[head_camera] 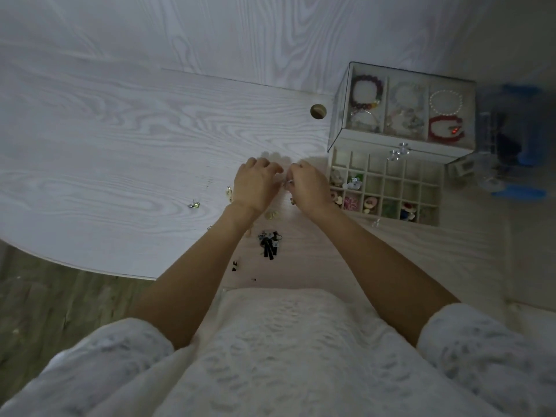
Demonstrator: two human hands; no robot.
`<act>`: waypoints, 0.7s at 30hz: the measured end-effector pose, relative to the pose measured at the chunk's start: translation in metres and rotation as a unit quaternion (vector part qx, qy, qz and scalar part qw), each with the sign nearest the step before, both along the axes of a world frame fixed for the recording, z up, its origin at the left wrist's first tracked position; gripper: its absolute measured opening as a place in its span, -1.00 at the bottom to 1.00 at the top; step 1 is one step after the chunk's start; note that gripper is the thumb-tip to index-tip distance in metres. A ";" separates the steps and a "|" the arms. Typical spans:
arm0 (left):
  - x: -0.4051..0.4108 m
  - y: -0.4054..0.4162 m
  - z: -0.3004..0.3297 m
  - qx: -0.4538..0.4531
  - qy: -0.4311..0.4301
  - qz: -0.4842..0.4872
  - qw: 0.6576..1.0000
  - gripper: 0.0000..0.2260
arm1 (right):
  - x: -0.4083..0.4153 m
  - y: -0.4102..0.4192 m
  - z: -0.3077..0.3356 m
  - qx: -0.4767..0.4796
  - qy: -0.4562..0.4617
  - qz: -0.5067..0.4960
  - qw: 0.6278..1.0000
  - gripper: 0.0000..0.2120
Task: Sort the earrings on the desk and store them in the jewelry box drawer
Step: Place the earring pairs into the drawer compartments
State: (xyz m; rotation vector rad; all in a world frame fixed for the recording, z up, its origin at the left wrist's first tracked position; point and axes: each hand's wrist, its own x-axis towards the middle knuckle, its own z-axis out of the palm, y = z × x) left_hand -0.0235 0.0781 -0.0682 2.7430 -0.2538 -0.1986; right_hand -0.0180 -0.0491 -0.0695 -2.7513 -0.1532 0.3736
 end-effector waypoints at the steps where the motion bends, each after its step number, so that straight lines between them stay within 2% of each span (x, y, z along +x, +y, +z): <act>1: 0.003 -0.002 0.000 0.005 0.008 -0.007 1.000 -0.79 | 0.001 -0.001 -0.001 0.020 0.004 -0.009 1.000 -0.96; 5: 0.005 -0.004 -0.002 -0.017 0.013 -0.001 1.000 -0.83 | 0.001 -0.004 -0.002 0.080 0.027 -0.030 0.996 -0.91; 13: 0.013 -0.003 -0.002 -0.014 0.052 0.003 0.999 -0.85 | 0.003 -0.007 0.003 0.081 0.046 -0.024 0.995 -0.96; 17: 0.010 0.000 -0.001 -0.009 0.033 -0.002 0.999 -0.89 | -0.005 -0.027 0.021 0.160 -0.049 -0.046 0.985 -0.96; 19: 0.006 -0.001 -0.001 -0.024 0.023 -0.010 0.999 -0.92 | -0.007 -0.045 0.030 0.193 -0.104 -0.096 0.971 -0.94; 21: 0.005 -0.005 0.002 -0.067 0.007 -0.015 0.998 -0.94 | -0.006 -0.064 0.031 0.185 -0.136 -0.152 0.961 -0.92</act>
